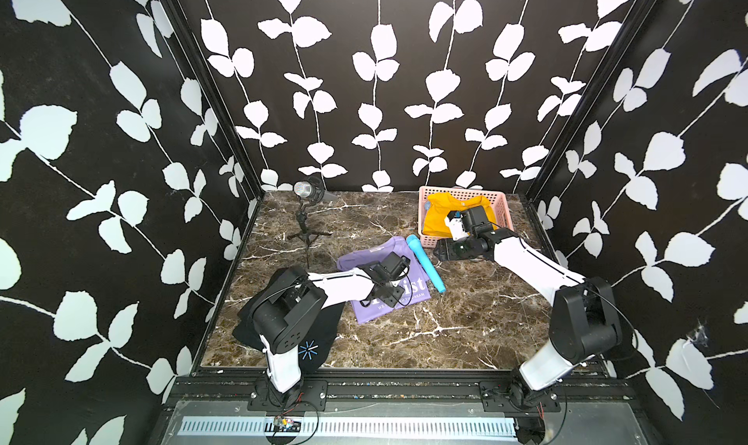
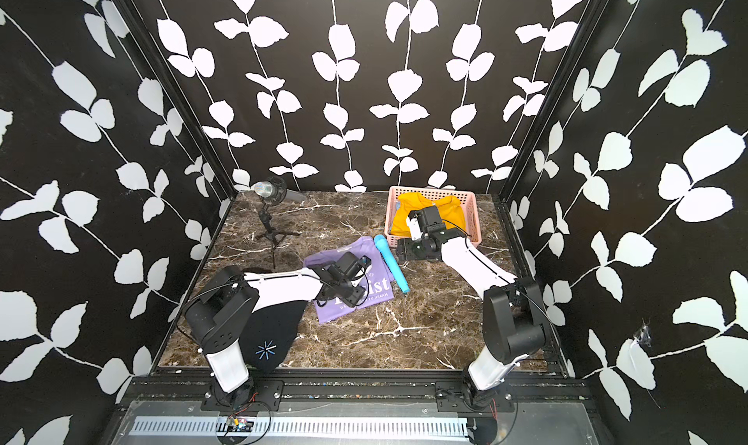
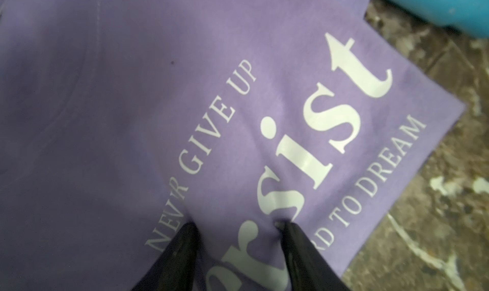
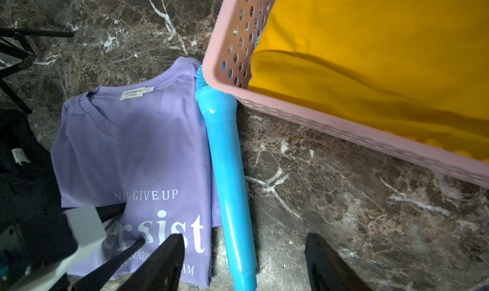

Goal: Put the folded t-shirts into the basket
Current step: Move the T-shirt to the center of the board.

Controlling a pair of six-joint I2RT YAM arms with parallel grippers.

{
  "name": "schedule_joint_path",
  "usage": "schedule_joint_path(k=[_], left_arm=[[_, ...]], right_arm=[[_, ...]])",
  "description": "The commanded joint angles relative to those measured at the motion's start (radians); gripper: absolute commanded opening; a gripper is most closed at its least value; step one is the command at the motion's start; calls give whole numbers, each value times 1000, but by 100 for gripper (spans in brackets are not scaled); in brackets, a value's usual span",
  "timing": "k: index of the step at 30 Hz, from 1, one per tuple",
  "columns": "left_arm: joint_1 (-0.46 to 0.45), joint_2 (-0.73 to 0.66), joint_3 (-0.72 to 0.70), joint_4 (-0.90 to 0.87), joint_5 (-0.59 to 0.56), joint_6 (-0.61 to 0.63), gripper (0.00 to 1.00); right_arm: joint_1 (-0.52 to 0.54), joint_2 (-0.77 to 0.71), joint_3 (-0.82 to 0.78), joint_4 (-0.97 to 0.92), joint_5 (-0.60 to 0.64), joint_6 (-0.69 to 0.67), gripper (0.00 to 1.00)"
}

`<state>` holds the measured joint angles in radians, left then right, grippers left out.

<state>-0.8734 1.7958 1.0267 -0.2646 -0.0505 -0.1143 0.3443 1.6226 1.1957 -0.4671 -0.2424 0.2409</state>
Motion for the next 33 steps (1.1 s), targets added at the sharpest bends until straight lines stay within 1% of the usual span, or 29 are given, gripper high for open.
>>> schedule_joint_path(k=[1,6,10,13,18,21,23,27,31,33], left_arm=[[-60,23,-54,-135,77,30,53],[-66,-23,-81,-152,72,32,53],[-66,-92,-111,-177,81,47,56],[-66,-136,-135,-183,98,54,58],[-65,-193,-144,-162,136,60,64],[-65,-227,-136,-149,130,52,68],[-63,-260,-136,-142,110,45,70],[-25,-331,-157,-123,91,9,73],[87,-389,-204,-78,101,-59,74],[137,-402,-221,-60,80,-89,74]], right_arm=[[-1,-51,-23,-20,9,15,74],[10,-63,-71,-33,-53,26,72],[14,-79,-137,-5,-94,43,70],[37,-78,-171,23,-136,57,68],[108,-41,-177,71,-139,86,67],[127,3,-179,128,-130,127,67],[145,28,-175,157,-110,146,67],[189,63,-149,166,-8,157,67],[220,94,-128,167,93,164,67],[236,114,-120,177,121,171,67]])
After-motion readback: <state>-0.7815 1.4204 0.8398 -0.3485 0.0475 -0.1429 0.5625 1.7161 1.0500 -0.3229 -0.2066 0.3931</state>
